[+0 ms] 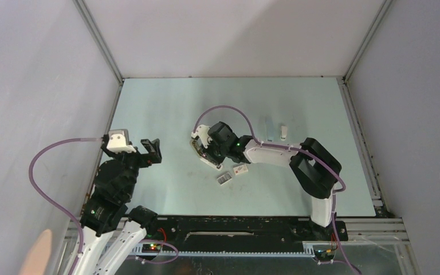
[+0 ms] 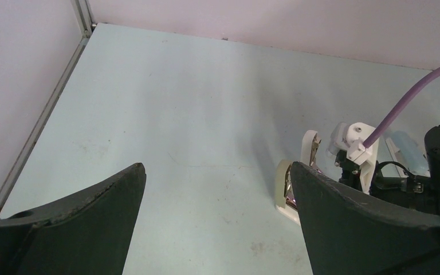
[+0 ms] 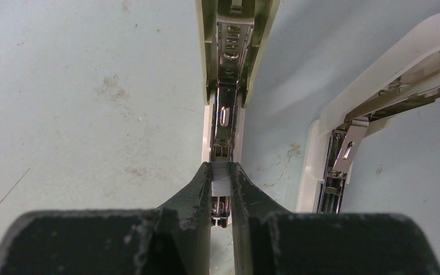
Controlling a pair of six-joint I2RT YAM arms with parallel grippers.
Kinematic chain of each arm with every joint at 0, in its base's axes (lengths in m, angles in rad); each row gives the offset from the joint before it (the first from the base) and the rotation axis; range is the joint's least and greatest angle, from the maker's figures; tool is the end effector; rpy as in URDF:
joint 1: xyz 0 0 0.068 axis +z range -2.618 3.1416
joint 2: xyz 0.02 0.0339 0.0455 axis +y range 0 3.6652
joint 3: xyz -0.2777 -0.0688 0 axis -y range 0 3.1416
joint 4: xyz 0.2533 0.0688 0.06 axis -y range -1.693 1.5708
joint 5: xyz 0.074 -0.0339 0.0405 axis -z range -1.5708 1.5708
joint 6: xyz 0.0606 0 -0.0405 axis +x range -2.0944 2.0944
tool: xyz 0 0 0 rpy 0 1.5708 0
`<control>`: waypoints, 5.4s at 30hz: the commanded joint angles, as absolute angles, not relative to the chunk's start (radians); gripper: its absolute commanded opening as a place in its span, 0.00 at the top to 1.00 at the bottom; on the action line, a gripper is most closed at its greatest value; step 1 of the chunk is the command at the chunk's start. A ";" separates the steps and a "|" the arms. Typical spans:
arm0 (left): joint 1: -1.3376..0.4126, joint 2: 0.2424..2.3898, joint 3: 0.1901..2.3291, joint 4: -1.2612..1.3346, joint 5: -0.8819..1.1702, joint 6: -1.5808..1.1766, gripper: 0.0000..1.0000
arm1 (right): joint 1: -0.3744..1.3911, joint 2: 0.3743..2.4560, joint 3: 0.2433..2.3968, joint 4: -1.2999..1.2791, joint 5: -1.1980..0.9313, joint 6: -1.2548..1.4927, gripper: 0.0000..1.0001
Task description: Load the staples into the stapler
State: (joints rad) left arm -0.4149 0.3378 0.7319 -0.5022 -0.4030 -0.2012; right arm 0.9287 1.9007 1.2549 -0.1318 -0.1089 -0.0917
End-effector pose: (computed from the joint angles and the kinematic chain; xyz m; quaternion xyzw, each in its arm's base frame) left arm 0.0991 -0.0177 0.3442 -0.0551 0.7393 -0.0565 0.6687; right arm 0.2606 0.3595 0.1775 -0.4681 0.7935 0.2026 0.3320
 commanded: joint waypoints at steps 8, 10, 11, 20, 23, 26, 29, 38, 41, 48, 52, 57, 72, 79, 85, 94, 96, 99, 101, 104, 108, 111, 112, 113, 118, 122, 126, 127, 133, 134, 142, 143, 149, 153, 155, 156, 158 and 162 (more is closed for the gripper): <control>-0.403 0.357 0.725 -0.475 -0.384 -0.196 0.00 | 0.930 1.920 1.255 -0.084 -0.116 -0.108 0.89; -0.402 0.357 0.726 -0.475 -0.383 -0.196 0.00 | 0.929 1.921 1.255 -0.082 -0.117 -0.106 0.89; -0.402 0.357 0.726 -0.474 -0.382 -0.196 0.00 | 0.929 1.921 1.255 -0.081 -0.116 -0.105 0.89; -0.402 0.356 0.726 -0.475 -0.381 -0.196 0.00 | 0.929 1.930 1.255 -0.080 -0.103 -0.104 0.89; -0.402 0.356 0.726 -0.476 -0.381 -0.196 0.00 | 0.928 1.934 1.255 -0.080 -0.104 -0.101 0.89; -0.400 0.354 0.726 -0.475 -0.380 -0.196 0.00 | 0.927 1.937 1.256 -0.080 -0.105 -0.100 0.89; -0.400 0.354 0.726 -0.475 -0.381 -0.196 0.00 | 0.929 1.939 1.255 -0.080 -0.107 -0.097 0.89; -0.400 0.353 0.725 -0.475 -0.380 -0.196 0.00 | 0.927 1.945 1.256 -0.086 -0.098 -0.094 0.89; -0.401 0.352 0.725 -0.475 -0.379 -0.196 0.00 | 0.927 1.945 1.255 -0.097 -0.092 -0.094 0.89; -0.400 0.350 0.725 -0.475 -0.378 -0.196 0.00 | 0.928 1.946 1.256 -0.121 -0.088 -0.089 0.88; -0.400 0.348 0.726 -0.475 -0.377 -0.197 0.00 | 0.928 1.944 1.254 -0.133 -0.087 -0.083 0.87; -0.401 0.346 0.726 -0.475 -0.377 -0.198 0.00 | 0.927 1.942 1.254 -0.144 -0.083 -0.076 0.86; -0.401 0.347 0.726 -0.474 -0.374 -0.199 0.00 | 0.950 1.931 1.254 -0.143 -0.015 -0.021 0.86; -0.401 0.348 0.727 -0.476 -0.374 -0.198 0.00 | 0.960 1.902 1.255 -0.127 0.000 -0.015 0.86; -0.401 0.345 0.727 -0.475 -0.373 -0.198 0.00 | 0.962 1.874 1.254 -0.109 -0.011 -0.018 0.86; -0.400 0.341 0.725 -0.475 -0.374 -0.198 0.00 | 0.960 1.878 1.254 -0.072 -0.037 -0.017 0.86; -0.401 0.340 0.726 -0.475 -0.373 -0.198 0.00 | 0.958 1.880 1.256 -0.066 -0.041 -0.017 0.86; -0.400 0.340 0.726 -0.476 -0.373 -0.198 0.00 | 0.955 1.888 1.253 -0.059 -0.055 -0.014 0.86; -0.401 0.341 0.725 -0.474 -0.374 -0.198 0.00 | 0.952 1.893 1.255 -0.055 -0.058 -0.012 0.86; -0.401 0.341 0.726 -0.475 -0.372 -0.198 0.00 | 0.949 1.899 1.253 -0.054 -0.063 -0.008 0.86; -0.400 0.344 0.724 -0.476 -0.371 -0.198 0.00 | 0.943 1.910 1.253 -0.055 -0.067 -0.005 0.86; -0.401 0.344 0.726 -0.475 -0.372 -0.198 0.00 | 0.941 1.917 1.255 -0.058 -0.068 -0.005 0.87; -0.400 0.344 0.726 -0.474 -0.372 -0.199 0.00 | 0.941 1.919 1.254 -0.059 -0.067 -0.005 0.87; -0.401 0.344 0.725 -0.475 -0.371 -0.198 0.00 | 0.941 1.921 1.254 -0.061 -0.064 -0.005 0.87; -0.400 0.342 0.724 -0.475 -0.370 -0.198 0.00 | 0.938 1.930 1.254 -0.071 -0.061 -0.005 0.87; -0.401 0.341 0.724 -0.475 -0.370 -0.198 0.00 | 0.937 1.937 1.253 -0.071 -0.063 -0.005 0.87; -0.401 0.341 0.724 -0.476 -0.368 -0.198 0.00 | 0.934 1.945 1.253 -0.070 -0.066 -0.005 0.87; -0.401 0.341 0.724 -0.476 -0.369 -0.198 0.00 | 0.935 1.946 1.254 -0.070 -0.068 -0.005 0.87; -0.401 0.342 0.724 -0.475 -0.369 -0.198 0.00 | 0.934 1.954 1.253 -0.072 -0.070 0.015 0.87; -0.401 0.341 0.724 -0.475 -0.368 -0.198 0.00 | 0.933 1.954 1.254 -0.073 -0.071 0.015 0.87; -0.400 0.342 0.724 -0.475 -0.368 -0.198 0.00 | 0.934 1.934 1.254 -0.075 -0.069 0.021 0.87; -0.401 0.341 0.724 -0.476 -0.368 -0.198 0.00 | 0.933 1.931 1.255 -0.075 -0.067 0.022 0.87; -0.401 0.342 0.724 -0.475 -0.370 -0.198 0.00 | 0.939 1.919 1.254 -0.080 -0.052 0.032 0.87; -0.400 0.341 0.724 -0.475 -0.367 -0.199 0.00 | 0.942 1.921 1.255 -0.082 -0.051 0.037 0.87; -0.400 0.341 0.724 -0.475 -0.368 -0.199 0.00 | 0.946 1.918 1.255 -0.083 -0.051 0.040 0.87; -0.400 0.342 0.724 -0.474 -0.367 -0.199 0.00 | 0.947 1.917 1.255 -0.083 -0.052 0.041 0.87; -0.401 0.342 0.724 -0.474 -0.367 -0.199 0.00 | 0.948 1.914 1.254 -0.083 -0.058 0.041 0.87; -0.401 0.341 0.724 -0.474 -0.367 -0.199 0.00 | 0.953 1.904 1.253 -0.081 -0.057 0.047 0.87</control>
